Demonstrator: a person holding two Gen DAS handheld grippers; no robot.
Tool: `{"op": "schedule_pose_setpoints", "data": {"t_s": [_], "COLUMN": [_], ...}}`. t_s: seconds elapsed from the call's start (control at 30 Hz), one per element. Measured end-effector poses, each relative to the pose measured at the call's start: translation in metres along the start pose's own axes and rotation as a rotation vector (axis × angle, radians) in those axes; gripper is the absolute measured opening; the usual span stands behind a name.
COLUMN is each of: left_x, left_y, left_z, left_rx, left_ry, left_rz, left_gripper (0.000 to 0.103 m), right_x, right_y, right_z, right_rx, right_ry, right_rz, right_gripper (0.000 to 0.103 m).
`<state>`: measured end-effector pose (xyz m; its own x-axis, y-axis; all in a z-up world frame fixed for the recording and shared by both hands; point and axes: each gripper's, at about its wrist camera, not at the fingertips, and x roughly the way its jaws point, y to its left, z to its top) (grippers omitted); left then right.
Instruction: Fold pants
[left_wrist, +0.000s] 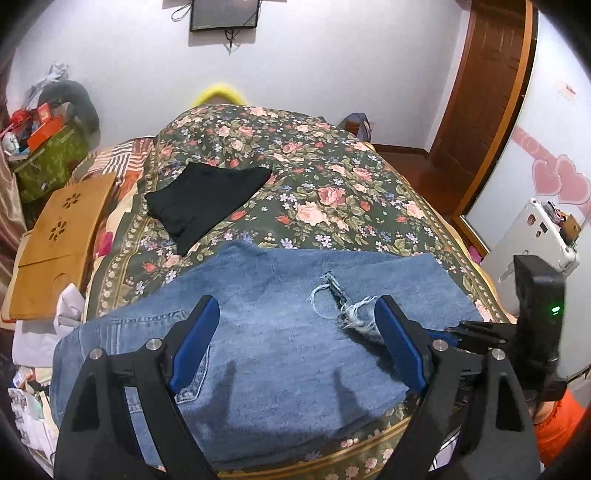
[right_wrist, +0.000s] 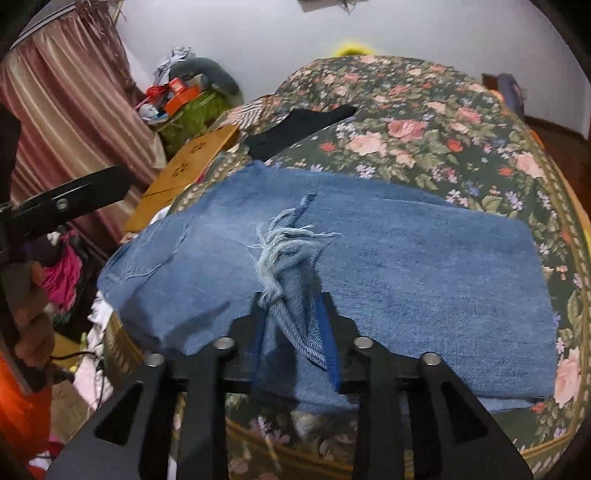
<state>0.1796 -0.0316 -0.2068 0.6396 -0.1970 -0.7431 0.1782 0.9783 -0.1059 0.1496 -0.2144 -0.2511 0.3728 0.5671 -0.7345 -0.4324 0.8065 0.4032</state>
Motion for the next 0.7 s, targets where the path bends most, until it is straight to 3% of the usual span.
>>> {"op": "schedule_pose_setpoints", "data": {"t_s": [0.1, 0.2, 0.37, 0.47, 0.6, 0.7], "left_x": [0.008, 0.023, 0.065, 0.095, 0.127, 0.123], "left_y": [-0.008, -0.024, -0.058, -0.075, -0.086, -0.087], "left_z": [0.007, 0.016, 0.02, 0.009, -0.016, -0.028], "left_rx": [0.01, 0.031, 0.079, 0.102, 0.135, 0.164], "left_ry": [0.001, 0.017, 0.106, 0.183, 0.283, 0.26], "left_rz": [-0.021, -0.053, -0.121, -0.134, -0.093, -0.082], "left_gripper": [0.083, 0.069, 0.031, 0.031, 0.031, 0.031], "right_x": [-0.022, -0.045, -0.054, -0.038, -0.013, -0.011], "right_y": [-0.007, -0.019, -0.054, -0.08, -0.102, -0.106], "right_z": [0.006, 0.013, 0.022, 0.016, -0.004, -0.023], "right_rx": [0.018, 0.026, 0.052, 0.107, 0.16, 0.161], "right_ry": [-0.05, -0.126, -0.16, -0.114, -0.011, -0.02], "right_rz": [0.025, -0.001, -0.124, -0.167, -0.188, -0.18], "right_gripper": [0.043, 0.046, 0.046, 0.046, 0.046, 0.046]}}
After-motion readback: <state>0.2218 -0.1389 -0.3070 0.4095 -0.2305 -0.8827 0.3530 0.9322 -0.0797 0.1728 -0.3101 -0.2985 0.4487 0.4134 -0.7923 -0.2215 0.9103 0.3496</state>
